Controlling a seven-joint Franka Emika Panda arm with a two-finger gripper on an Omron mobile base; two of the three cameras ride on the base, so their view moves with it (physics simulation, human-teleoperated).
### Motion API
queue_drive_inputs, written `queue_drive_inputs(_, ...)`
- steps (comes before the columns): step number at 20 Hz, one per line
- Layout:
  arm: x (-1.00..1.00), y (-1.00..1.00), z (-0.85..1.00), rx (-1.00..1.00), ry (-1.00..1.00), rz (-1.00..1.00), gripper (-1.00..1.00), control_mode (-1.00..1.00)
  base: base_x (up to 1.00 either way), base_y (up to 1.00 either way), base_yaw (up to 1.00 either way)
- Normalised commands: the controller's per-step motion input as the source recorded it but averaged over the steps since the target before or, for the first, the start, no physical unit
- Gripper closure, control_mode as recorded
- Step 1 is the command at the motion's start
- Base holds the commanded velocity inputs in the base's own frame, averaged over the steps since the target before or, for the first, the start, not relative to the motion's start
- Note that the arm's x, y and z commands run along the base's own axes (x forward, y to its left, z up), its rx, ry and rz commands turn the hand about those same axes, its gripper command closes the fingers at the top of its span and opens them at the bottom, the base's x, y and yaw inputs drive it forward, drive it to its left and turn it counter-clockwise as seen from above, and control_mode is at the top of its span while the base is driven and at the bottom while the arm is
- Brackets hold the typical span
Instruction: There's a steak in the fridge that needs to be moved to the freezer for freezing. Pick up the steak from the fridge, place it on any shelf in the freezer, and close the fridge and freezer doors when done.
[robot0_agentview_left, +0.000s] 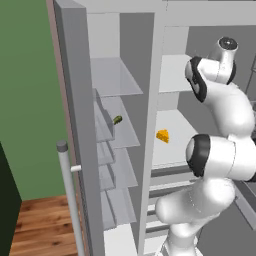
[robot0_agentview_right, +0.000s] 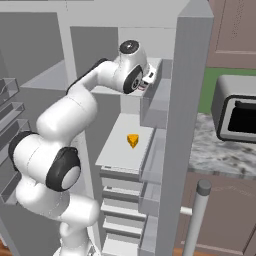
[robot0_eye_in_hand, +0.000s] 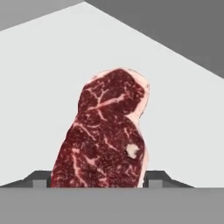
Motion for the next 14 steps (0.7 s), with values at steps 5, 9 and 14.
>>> queue_drive_inputs(5,-1.0,0.17,-0.04,-0.01,-0.27,0.0,1.0,-1.0,0.0,0.0,0.0)
queue_drive_inputs(9,-1.0,0.07,0.67,-0.08,-0.06,0.0,1.0,-1.0,0.0,0.0,0.0)
queue_drive_inputs(14,-1.0,0.02,0.77,-0.13,0.05,0.02,1.0,-1.0,0.0,0.0,0.0)
